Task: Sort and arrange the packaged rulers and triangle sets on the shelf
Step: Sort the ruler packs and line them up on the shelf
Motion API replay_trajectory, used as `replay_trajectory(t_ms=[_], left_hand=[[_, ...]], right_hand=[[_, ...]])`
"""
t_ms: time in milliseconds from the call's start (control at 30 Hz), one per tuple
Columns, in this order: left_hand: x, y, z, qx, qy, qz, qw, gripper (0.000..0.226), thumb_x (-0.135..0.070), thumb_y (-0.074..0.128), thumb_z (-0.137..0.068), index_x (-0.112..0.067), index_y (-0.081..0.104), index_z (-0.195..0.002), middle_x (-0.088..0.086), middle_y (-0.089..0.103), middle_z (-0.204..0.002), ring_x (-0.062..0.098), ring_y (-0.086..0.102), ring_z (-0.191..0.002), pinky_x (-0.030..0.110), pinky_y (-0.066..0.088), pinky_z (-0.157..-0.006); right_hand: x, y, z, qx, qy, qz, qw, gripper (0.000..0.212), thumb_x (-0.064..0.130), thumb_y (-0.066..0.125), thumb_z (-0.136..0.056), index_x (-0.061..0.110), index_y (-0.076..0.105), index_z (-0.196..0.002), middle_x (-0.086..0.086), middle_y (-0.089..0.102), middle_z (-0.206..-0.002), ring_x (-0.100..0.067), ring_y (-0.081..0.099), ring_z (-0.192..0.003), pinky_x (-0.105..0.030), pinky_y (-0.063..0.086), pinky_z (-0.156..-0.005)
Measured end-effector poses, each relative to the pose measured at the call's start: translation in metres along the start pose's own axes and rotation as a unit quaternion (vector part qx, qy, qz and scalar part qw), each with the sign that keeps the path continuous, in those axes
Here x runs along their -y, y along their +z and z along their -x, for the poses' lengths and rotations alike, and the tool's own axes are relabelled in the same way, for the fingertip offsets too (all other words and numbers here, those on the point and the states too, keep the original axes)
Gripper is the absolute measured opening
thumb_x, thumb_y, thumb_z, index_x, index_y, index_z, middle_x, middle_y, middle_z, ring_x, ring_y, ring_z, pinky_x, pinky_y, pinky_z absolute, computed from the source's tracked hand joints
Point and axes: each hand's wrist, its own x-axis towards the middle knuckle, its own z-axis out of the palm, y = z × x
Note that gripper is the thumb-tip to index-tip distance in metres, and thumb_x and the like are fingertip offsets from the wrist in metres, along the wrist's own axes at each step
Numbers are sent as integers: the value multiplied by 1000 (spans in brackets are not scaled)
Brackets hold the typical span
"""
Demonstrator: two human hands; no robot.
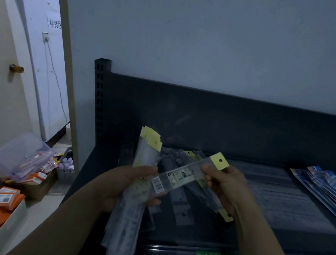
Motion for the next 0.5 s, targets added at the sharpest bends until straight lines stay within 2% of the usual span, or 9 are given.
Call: replay_trajectory(t_ms=[67, 133, 200, 233, 267, 300, 367, 433, 500], left_hand=[[3, 4, -1, 30, -11, -10, 999, 44, -14, 68, -74, 10, 61, -110, 28, 67, -109, 32, 71, -85, 37, 61, -64], [5, 7, -3, 39, -6, -40, 998, 45, -9, 67, -74, 9, 59, -114, 27, 68, -106, 30, 70, -84, 33, 59, -61], [7, 10, -7, 26, 15, -67, 997, 42, -6, 67, -72, 7, 60, -112, 25, 69, -104, 26, 68, -80, 28, 57, -57], [8, 10, -10, 20, 28, -60, 998, 38, -4, 64, -75, 6, 61, -111, 23, 70, -105, 23, 68, -79, 27, 55, -56], [9, 11, -13, 16, 36, -38, 998, 34, 1, 60, -78, 7, 60, -112, 23, 69, -107, 22, 69, -79, 26, 55, -55], [10, 11, -15, 15, 41, -11, 999, 31, 7, 55, -82, 7, 59, -113, 22, 69, -109, 21, 70, -79, 26, 56, -55], [10, 11, -17, 9, 45, 36, 998, 31, 13, 45, -85, 7, 59, -112, 20, 69, -109, 21, 70, -80, 29, 59, -59], [10, 12, -19, -4, 48, 55, 997, 32, 14, 40, -85, 6, 60, -108, 16, 70, -98, 20, 68, -75, 32, 60, -63], [10, 14, -23, -9, 48, 53, 997, 31, 11, 40, -85, 5, 61, -106, 13, 65, -86, 19, 65, -68, 33, 59, -62]], right_hand=[[-4, 6, -2, 5, -2, 5, 1000, 10, -5, 68, -80, 1, 61, -82, -3, 60, -57, -8, 54, -47, -17, 47, -46], [-5, 10, -3, 23, -3, 3, 1000, 10, -5, 67, -80, 1, 61, -86, -5, 63, -63, -10, 58, -52, -18, 50, -49], [-7, 10, -3, 31, -6, -4, 1000, 12, -3, 64, -84, 0, 62, -95, -9, 67, -78, -15, 64, -68, -22, 57, -63], [-7, 7, -3, 12, -20, 37, 999, 16, 1, 64, -85, 0, 62, -101, -9, 68, -84, -18, 64, -75, -27, 57, -72], [-8, 2, -4, -24, -44, 132, 990, 20, 6, 66, -86, 2, 62, -105, -8, 67, -87, -18, 62, -81, -32, 55, -77], [-8, -6, -5, -60, -68, 262, 961, 24, 12, 68, -86, 5, 62, -108, -6, 67, -91, -18, 61, -84, -34, 53, -80], [-10, -23, -6, -80, -79, 481, 870, 39, 23, 73, -81, 7, 63, -115, -7, 67, -102, -18, 61, -90, -30, 50, -80], [-12, -32, -4, -56, -61, 581, 810, 46, 30, 76, -75, 6, 64, -112, -8, 68, -105, -21, 63, -93, -33, 53, -80], [-11, -32, -2, -39, -63, 608, 790, 36, 30, 76, -71, 7, 66, -97, -7, 68, -92, -21, 63, -85, -34, 54, -71]])
